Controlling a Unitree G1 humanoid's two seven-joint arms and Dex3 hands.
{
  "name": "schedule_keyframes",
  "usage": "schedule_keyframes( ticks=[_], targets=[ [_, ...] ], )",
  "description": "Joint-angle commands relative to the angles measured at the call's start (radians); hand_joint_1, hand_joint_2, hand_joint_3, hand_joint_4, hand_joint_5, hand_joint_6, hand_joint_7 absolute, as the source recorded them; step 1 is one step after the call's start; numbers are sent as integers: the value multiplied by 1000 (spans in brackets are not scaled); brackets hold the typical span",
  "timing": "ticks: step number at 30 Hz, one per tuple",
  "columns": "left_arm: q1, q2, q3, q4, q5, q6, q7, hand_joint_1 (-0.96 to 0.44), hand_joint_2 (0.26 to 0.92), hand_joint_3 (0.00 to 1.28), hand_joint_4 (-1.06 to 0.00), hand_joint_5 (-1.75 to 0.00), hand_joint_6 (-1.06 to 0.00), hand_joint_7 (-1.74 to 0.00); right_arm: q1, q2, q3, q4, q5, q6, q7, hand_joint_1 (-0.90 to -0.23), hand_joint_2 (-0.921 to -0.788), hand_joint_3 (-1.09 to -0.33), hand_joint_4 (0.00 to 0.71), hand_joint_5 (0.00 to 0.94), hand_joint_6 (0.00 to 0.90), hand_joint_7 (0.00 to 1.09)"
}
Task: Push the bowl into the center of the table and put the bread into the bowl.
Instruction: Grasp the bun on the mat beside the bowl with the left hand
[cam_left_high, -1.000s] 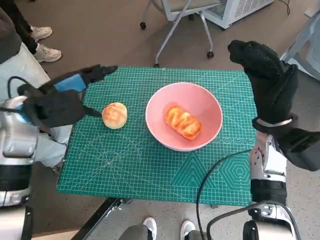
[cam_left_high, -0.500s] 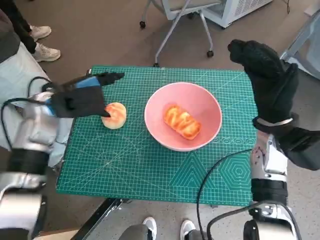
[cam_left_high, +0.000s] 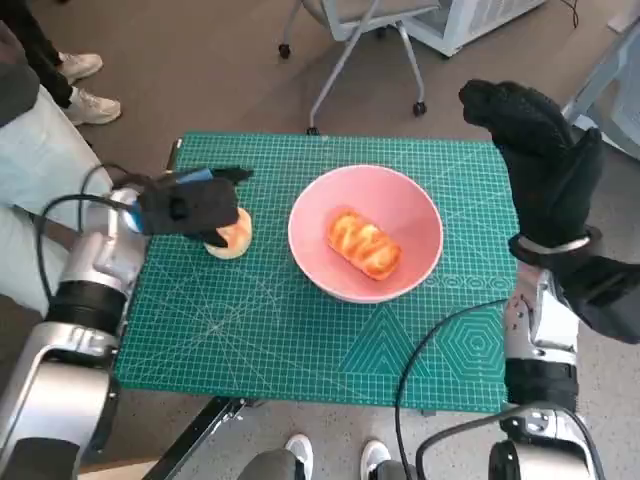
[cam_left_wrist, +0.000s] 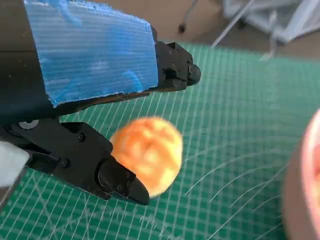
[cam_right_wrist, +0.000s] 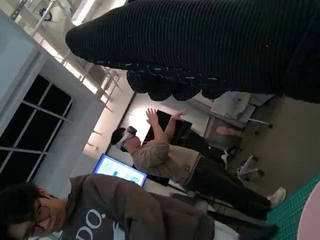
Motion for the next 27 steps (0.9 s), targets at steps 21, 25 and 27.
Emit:
schedule_keyframes(
  ticks=[21,25,27],
  targets=[
    [-32,-53,-116,122,96,1,22,-23,901,54,-636,-1002,-630,-847,30,-3,-5,-2,7,15,17,-657,-921,-663,195,1,138,338],
    [-19,-34,-86,101,67,-50,37,-4,897,33,-753,-1130,-721,-925,30,-3,-5,-2,7,14,19,-655,-921,-664,195,1,137,338],
    [-16,-22,-73,82,56,-71,49,-2,898,30,-772,-1137,-723,-949,29,-3,-5,0,8,12,20,-653,-921,-664,194,0,137,338]
  ],
)
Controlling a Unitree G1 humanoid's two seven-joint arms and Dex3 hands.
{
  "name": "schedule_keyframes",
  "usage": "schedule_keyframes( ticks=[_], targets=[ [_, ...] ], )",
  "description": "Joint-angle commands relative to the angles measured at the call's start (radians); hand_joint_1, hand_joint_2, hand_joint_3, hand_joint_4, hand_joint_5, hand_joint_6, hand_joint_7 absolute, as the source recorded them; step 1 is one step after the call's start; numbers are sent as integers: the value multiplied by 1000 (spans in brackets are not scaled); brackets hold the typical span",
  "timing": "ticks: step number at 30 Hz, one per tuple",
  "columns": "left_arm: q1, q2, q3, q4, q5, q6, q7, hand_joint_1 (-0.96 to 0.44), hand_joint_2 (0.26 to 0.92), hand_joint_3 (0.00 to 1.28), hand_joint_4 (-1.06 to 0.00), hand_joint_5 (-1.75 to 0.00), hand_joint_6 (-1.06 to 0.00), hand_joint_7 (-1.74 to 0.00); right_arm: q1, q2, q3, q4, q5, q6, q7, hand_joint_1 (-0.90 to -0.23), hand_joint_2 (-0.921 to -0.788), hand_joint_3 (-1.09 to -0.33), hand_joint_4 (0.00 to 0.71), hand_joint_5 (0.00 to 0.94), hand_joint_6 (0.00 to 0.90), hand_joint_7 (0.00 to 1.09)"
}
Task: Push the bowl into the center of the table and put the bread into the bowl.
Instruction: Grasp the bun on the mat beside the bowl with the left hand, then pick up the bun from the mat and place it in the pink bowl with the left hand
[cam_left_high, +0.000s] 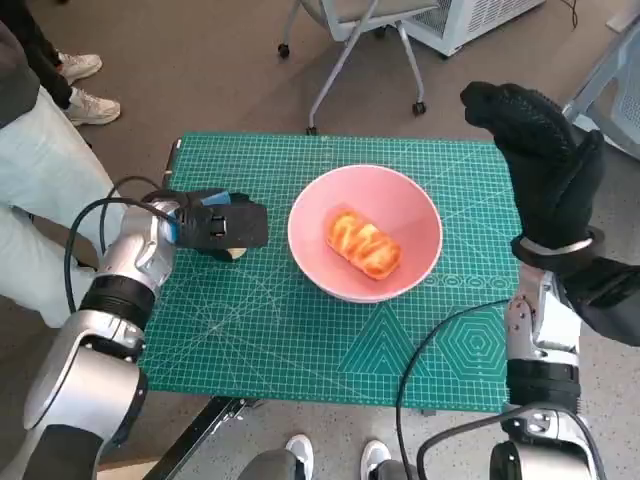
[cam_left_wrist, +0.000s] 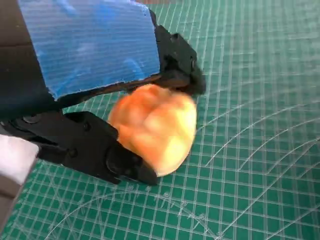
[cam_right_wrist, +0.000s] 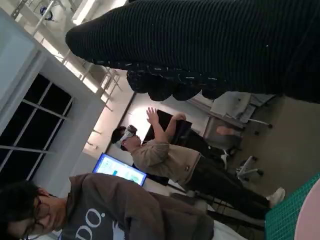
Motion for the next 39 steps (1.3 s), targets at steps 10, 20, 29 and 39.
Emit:
schedule_keyframes(
  ticks=[10,20,29,39],
  targets=[
    [53,76,94,-170,-61,-64,40,1,919,34,-754,-1132,-646,-1106,19,6,2,12,4,10,10,-649,-921,-670,187,0,133,341],
    [152,127,234,-568,-151,-13,36,1,919,36,-748,-1101,-643,-1149,21,10,4,2,13,25,12,-650,-921,-675,184,0,127,347],
    [234,114,314,-911,-199,8,53,2,915,15,-776,-1021,-682,-1157,23,12,3,-6,16,31,11,-654,-921,-677,182,0,122,354],
    [241,24,292,-1107,-200,14,66,2,910,7,-810,-991,-690,-1141,25,17,4,-6,7,27,3,-656,-921,-677,182,0,117,365]
  ],
)
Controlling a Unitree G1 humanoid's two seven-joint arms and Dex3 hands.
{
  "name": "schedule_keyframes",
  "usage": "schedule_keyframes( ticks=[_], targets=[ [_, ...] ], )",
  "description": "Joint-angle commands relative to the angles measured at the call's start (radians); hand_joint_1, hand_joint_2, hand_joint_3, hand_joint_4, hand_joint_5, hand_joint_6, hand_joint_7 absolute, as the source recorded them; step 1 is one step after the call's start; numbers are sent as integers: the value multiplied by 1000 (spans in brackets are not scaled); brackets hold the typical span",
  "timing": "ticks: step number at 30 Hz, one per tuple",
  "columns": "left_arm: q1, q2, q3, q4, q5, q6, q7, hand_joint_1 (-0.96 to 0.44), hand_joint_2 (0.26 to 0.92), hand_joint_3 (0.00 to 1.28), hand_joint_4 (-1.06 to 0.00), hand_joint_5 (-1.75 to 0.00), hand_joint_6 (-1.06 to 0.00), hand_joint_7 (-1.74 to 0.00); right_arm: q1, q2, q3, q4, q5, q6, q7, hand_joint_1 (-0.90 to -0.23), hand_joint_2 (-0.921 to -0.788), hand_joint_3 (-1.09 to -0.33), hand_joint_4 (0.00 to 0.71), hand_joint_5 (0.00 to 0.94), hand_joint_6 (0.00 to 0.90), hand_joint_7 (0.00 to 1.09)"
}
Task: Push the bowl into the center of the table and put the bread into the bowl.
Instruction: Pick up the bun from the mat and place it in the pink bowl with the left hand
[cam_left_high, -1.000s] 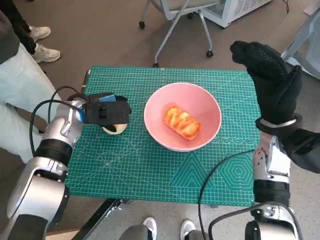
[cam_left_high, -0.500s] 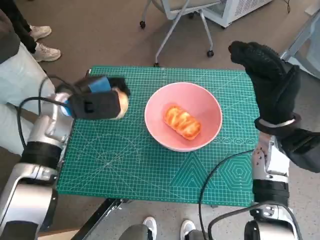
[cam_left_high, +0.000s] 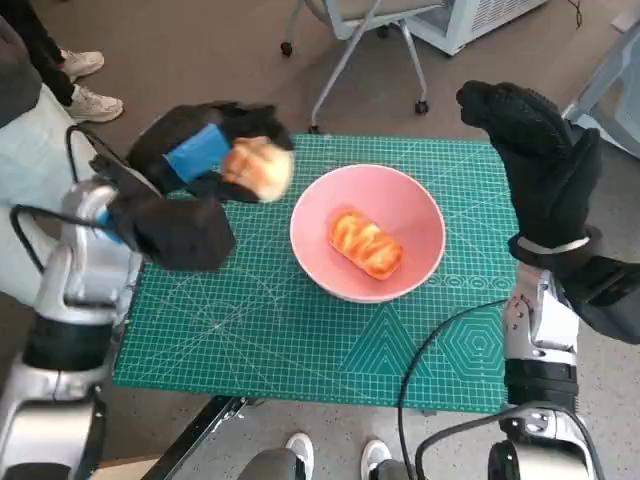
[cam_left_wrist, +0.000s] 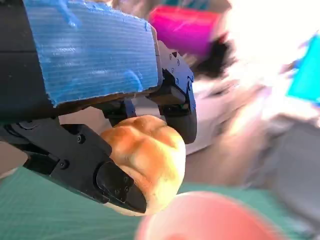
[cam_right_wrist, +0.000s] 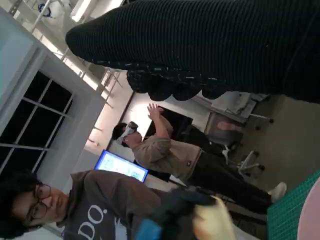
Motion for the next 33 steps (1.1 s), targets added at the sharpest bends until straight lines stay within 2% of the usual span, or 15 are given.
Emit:
schedule_keyframes(
  ticks=[1,10,20,24,26,28,29,30,31,32,33],
  targets=[
    [-9,-50,-27,-68,1,9,4,2,909,6,-811,-991,-689,-1140,27,8,2,-2,2,10,0,-656,-921,-677,182,0,117,365],
    [-67,-139,-117,-5,20,-7,-16,2,908,5,-821,-1003,-688,-1116,35,8,2,-8,1,10,2,-654,-921,-677,182,0,112,373],
    [-111,-200,-210,229,91,-146,49,2,905,8,-816,-1112,-718,-980,43,2,-5,-7,9,12,8,-657,-921,-672,184,1,110,381],
    [-123,-218,-231,304,111,-165,56,2,901,11,-826,-1091,-715,-993,46,-2,-9,-7,12,11,11,-662,-921,-666,188,3,113,383],
    [-125,-226,-236,330,111,-164,49,2,913,14,-809,-1115,-680,-1022,46,-4,-11,-6,13,11,11,-662,-921,-664,191,4,115,383],
    [-122,-231,-238,344,107,-154,33,4,917,71,-748,-1194,-597,-1087,46,-4,-13,-5,13,11,11,-665,-921,-662,194,5,116,382],
    [-120,-233,-239,348,105,-149,26,72,918,107,-694,-1242,-553,-994,46,-4,-13,-4,13,10,10,-666,-921,-661,194,5,117,382],
    [-116,-234,-241,349,105,-138,18,171,919,164,-608,-1318,-535,-770,46,-4,-14,-5,12,11,9,-668,-921,-660,195,6,118,382],
    [-113,-235,-242,349,106,-130,12,101,904,141,-490,-960,-505,-534,47,-4,-14,-6,12,11,9,-669,-921,-659,196,6,118,381],
    [-111,-236,-245,350,111,-122,7,55,905,105,-463,-637,-500,-358,48,-4,-14,-8,12,12,7,-670,-921,-658,196,6,119,381],
    [-109,-236,-247,350,115,-117,4,21,903,88,-435,-510,-483,-287,48,-4,-15,-10,11,12,6,-671,-921,-658,196,6,119,380]
  ],
)
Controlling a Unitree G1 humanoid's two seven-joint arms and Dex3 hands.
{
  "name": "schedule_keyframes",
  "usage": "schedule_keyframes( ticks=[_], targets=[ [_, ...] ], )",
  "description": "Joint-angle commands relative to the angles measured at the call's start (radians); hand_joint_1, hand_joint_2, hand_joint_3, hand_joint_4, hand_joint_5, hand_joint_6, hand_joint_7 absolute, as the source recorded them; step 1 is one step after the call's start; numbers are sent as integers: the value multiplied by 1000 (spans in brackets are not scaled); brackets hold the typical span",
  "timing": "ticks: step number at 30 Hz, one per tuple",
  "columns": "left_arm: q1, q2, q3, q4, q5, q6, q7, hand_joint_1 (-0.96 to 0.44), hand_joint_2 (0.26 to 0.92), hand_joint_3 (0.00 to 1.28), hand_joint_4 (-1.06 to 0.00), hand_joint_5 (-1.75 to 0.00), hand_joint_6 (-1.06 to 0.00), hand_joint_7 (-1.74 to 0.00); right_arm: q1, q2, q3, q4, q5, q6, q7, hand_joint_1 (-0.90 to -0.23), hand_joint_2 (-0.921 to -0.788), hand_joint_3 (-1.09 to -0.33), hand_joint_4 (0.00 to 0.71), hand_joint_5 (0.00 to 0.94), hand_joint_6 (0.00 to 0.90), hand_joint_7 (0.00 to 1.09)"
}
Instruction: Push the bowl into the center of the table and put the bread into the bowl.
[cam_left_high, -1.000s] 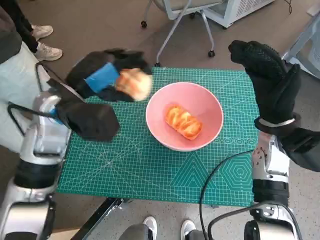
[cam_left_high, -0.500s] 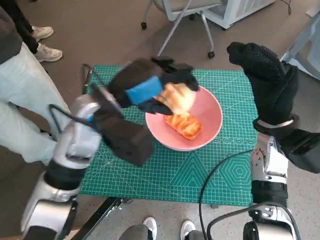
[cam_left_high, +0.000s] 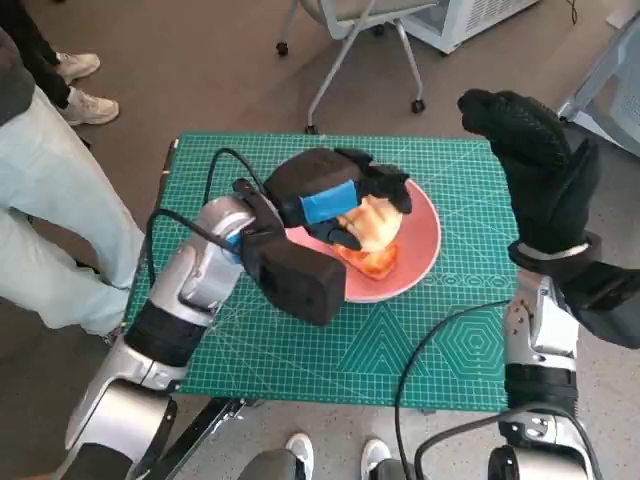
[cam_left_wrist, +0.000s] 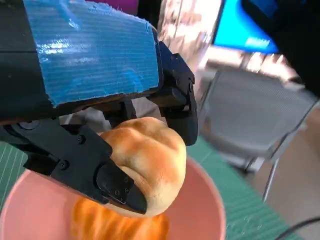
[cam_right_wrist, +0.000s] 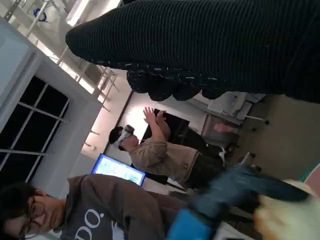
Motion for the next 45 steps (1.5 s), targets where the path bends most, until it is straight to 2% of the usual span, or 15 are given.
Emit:
schedule_keyframes(
  ticks=[1,2,5,12,22,28,32,35,38,39,40,42,45],
  targets=[
    [-11,-5,-13,3,16,27,-21,-29,901,65,-396,-327,-458,-184,25,-2,-4,-4,9,11,3,-671,-921,-657,196,5,120,380],
    [-10,-4,-17,3,21,30,-22,-92,898,48,-343,-209,-418,-117,26,-2,-4,-4,9,11,2,-671,-921,-656,197,5,120,379],
    [-6,3,-20,5,31,24,-17,-209,896,26,-255,-69,-352,-38,26,0,-5,-6,7,9,0,-670,-921,-656,197,5,121,377],
    [6,22,-1,15,7,-36,1,-350,899,10,-168,-5,-308,-2,25,6,-4,-7,2,8,-7,-670,-921,-655,197,4,124,373],
    [38,37,89,-9,-141,-46,-54,-401,902,5,-83,0,-231,0,22,4,-6,-2,0,7,-8,-668,-921,-658,197,3,124,368],
    [76,26,192,-60,-322,1,-125,-404,912,8,-19,0,-181,0,14,4,-3,-4,-7,9,-13,-666,-921,-660,196,2,124,367],
    [104,5,274,-101,-460,13,-143,-412,918,21,-4,1,-157,0,7,0,1,-11,-14,14,-16,-661,-921,-664,194,1,122,367],
    [128,-28,339,-144,-558,-5,-121,-436,920,61,-1,1,-148,-1,-3,-4,3,-14,-16,21,-19,-658,-921,-666,193,0,121,368],
    [150,-67,387,-172,-608,-55,-73,-488,921,155,-2,0,-158,-10,-12,-8,3,-17,-16,29,-19,-656,-921,-666,193,0,120,369],
    [158,-84,406,-174,-621,-84,-51,-524,921,281,-1,0,-116,-15,-16,-9,3,-17,-16,32,-20,-652,-921,-665,194,1,122,370],
    [164,-95,419,-174,-630,-104,-36,-530,921,298,-10,-4,-121,-32,-19,-10,3,-17,-16,34,-20,-650,-921,-664,194,1,122,370],
    [173,-122,446,-166,-655,-145,-8,-547,921,345,-49,-10,-57,-233,-26,-12,5,-18,-20,36,-22,-644,-921,-664,193,0,122,371],
    [182,-156,475,-156,-677,-196,31,-575,921,389,-93,-22,-18,-382,-36,-11,10,-21,-28,37,-26,-643,-921,-663,192,0,122,370]
  ],
)
